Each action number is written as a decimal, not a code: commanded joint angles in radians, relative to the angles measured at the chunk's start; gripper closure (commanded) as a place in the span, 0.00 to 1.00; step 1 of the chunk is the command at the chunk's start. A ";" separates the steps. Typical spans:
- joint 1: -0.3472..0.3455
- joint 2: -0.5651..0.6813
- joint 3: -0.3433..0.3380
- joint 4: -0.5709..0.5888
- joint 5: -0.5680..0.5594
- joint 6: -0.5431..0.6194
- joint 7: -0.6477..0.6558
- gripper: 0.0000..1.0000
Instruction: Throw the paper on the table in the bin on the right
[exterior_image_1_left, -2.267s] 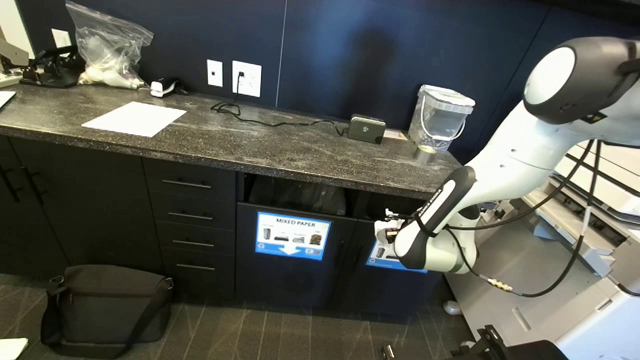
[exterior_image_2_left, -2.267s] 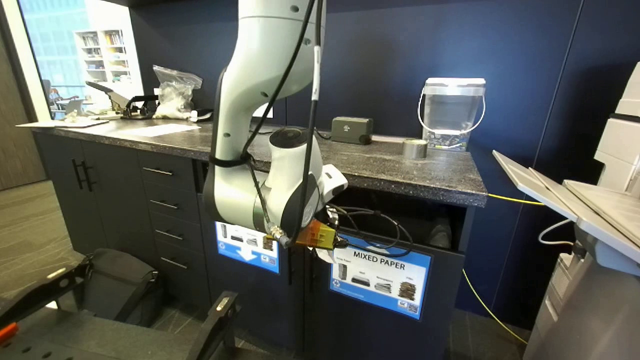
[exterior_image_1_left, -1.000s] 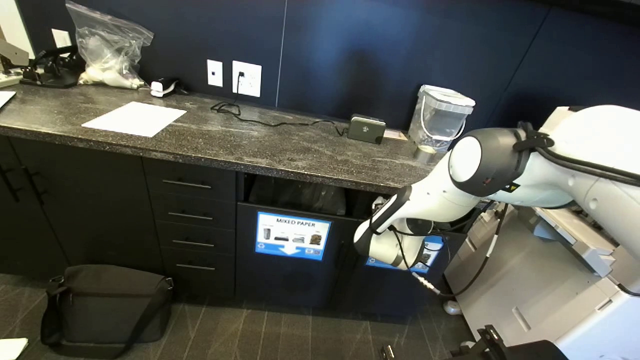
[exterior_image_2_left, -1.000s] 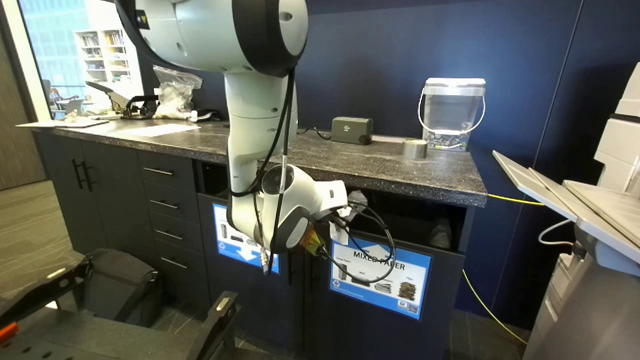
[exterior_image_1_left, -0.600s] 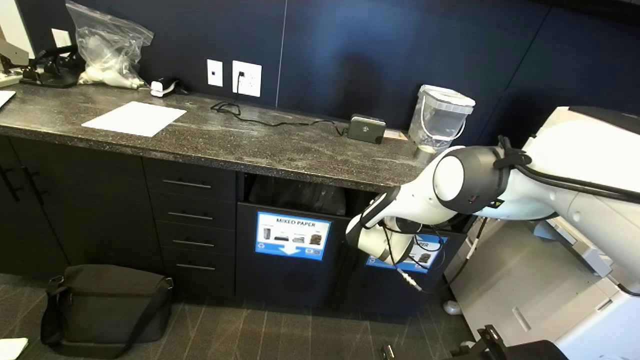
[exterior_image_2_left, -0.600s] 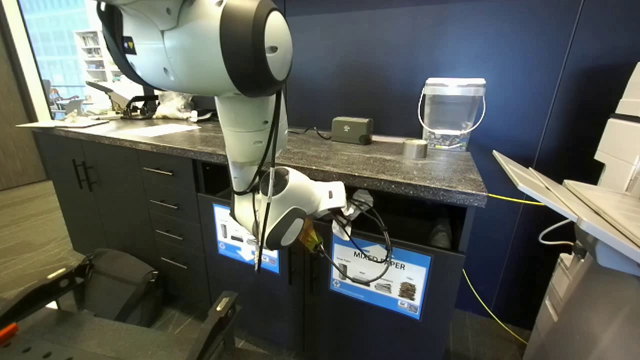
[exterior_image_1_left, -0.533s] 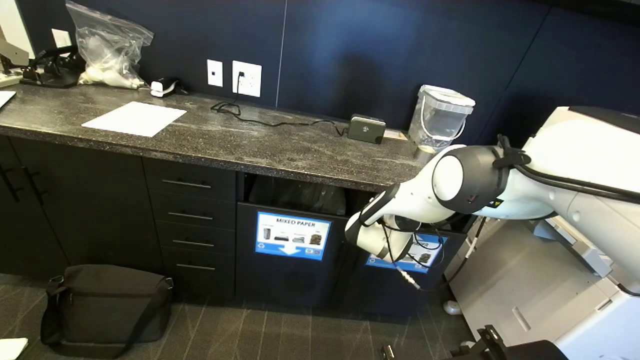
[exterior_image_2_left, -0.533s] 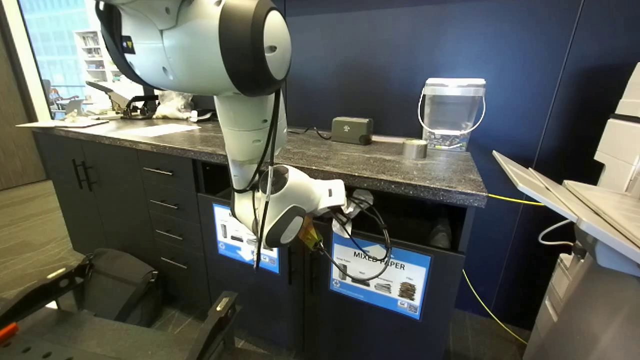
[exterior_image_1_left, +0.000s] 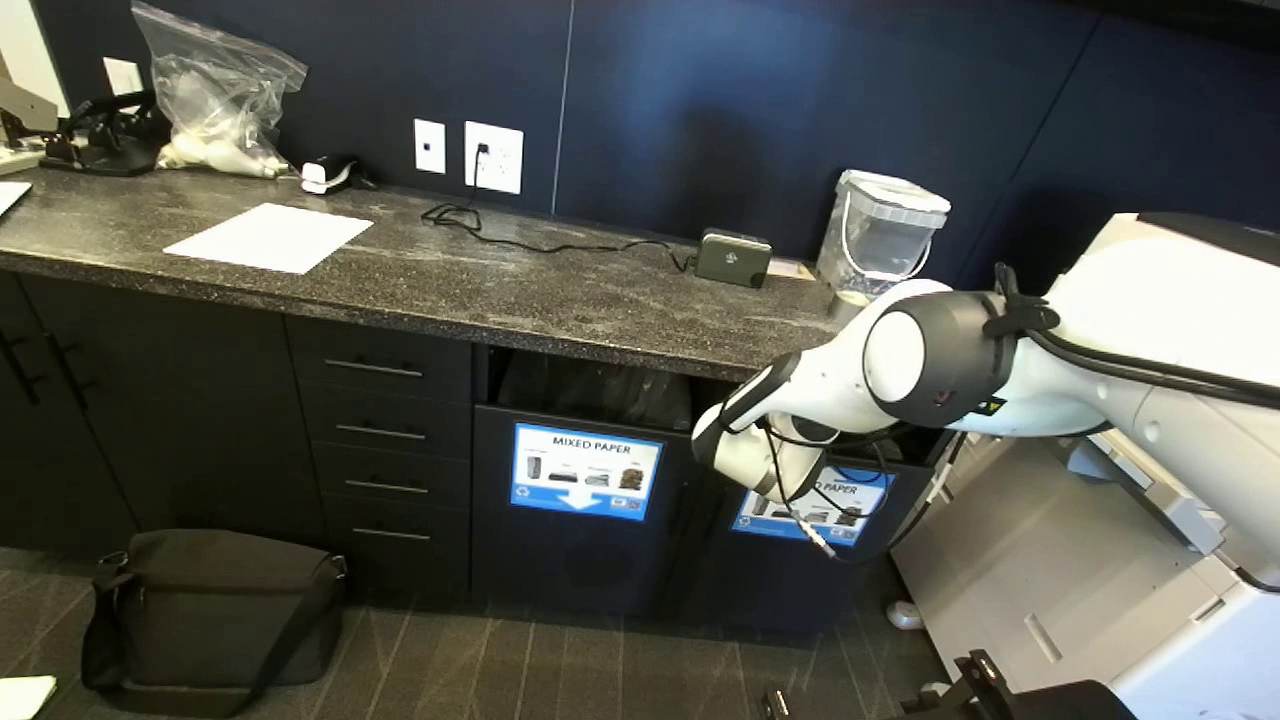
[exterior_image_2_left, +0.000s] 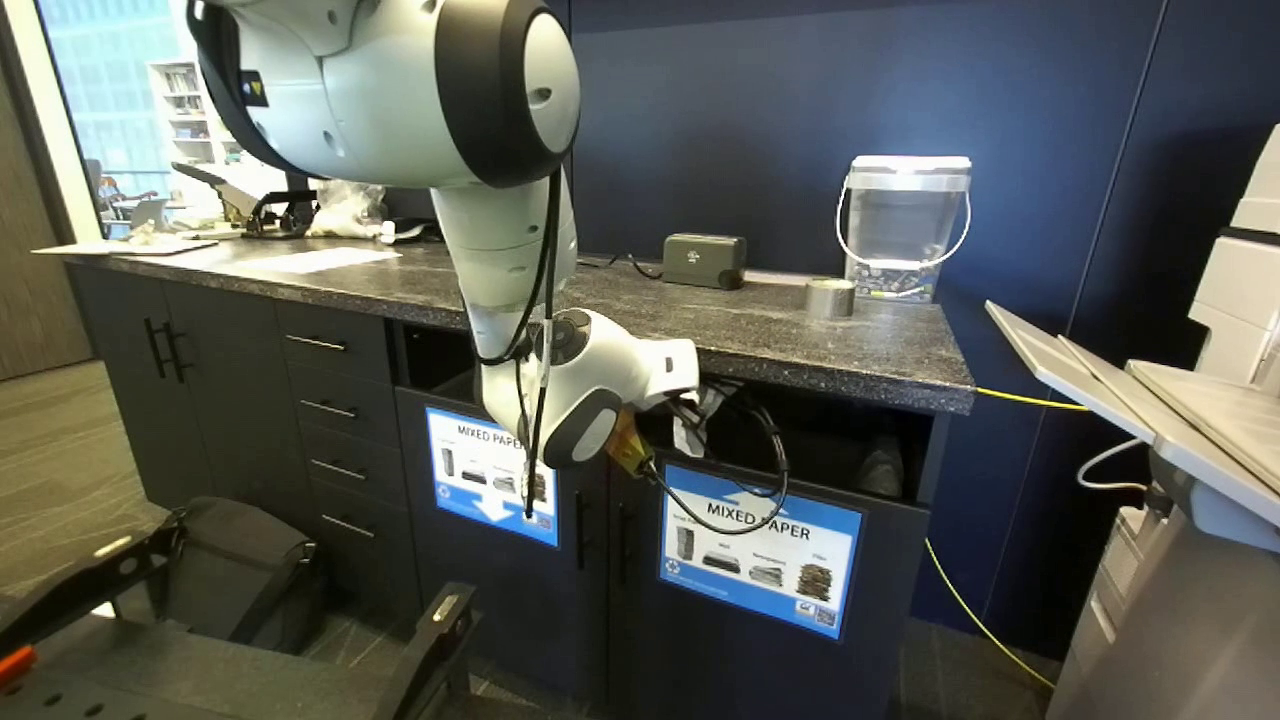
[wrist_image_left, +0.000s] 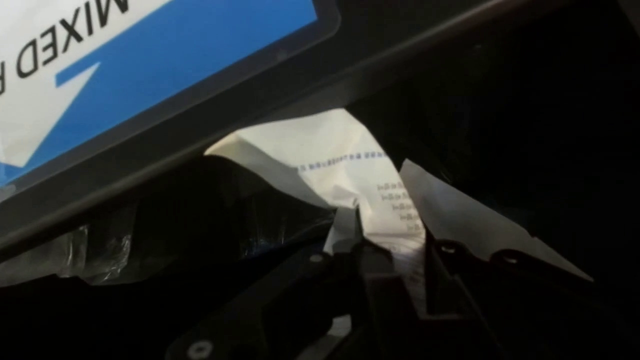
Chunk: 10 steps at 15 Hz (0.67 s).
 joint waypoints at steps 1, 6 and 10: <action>0.003 0.008 -0.022 0.034 -0.003 -0.019 -0.011 0.84; 0.003 0.008 -0.040 0.033 -0.008 -0.057 -0.017 0.82; -0.006 0.007 -0.043 0.026 -0.049 -0.115 -0.009 0.85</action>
